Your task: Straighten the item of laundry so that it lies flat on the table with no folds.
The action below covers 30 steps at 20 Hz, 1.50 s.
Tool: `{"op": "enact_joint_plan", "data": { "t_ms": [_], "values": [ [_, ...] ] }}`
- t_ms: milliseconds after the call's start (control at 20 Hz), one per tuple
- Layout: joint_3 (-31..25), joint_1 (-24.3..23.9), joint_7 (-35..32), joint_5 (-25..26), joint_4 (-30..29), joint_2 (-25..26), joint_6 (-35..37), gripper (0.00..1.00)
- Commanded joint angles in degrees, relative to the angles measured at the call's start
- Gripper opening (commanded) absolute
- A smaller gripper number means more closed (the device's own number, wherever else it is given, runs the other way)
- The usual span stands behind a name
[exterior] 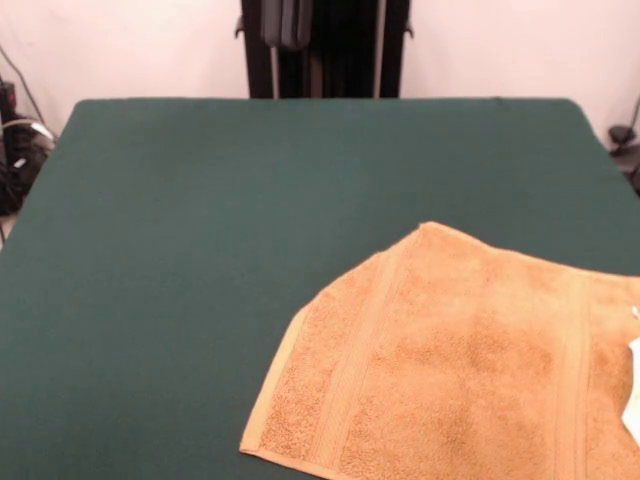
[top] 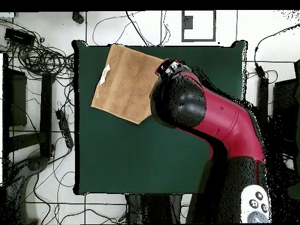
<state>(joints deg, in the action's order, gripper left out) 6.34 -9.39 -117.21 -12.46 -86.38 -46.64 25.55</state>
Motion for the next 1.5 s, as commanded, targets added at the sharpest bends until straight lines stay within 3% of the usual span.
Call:
{"op": "enact_joint_plan", "data": {
  "t_ms": [50, 500, 750, 1100, 1500],
  "values": [
    [-16.24, -3.27, 6.03, 4.48, -14.63, 4.32, -5.12, 0.00],
    [-24.56, -10.02, 3.79, 10.52, -21.91, 3.13, -9.93, 0.00],
    [-23.80, -9.22, -0.52, 14.76, -22.04, 4.87, -14.30, 0.00],
    [-25.91, -11.95, -4.41, 21.31, -25.56, 10.40, -25.51, 0.00],
    [-23.07, -9.33, -8.02, 25.25, -21.22, 20.17, -37.33, 0.00]
  ]
}}
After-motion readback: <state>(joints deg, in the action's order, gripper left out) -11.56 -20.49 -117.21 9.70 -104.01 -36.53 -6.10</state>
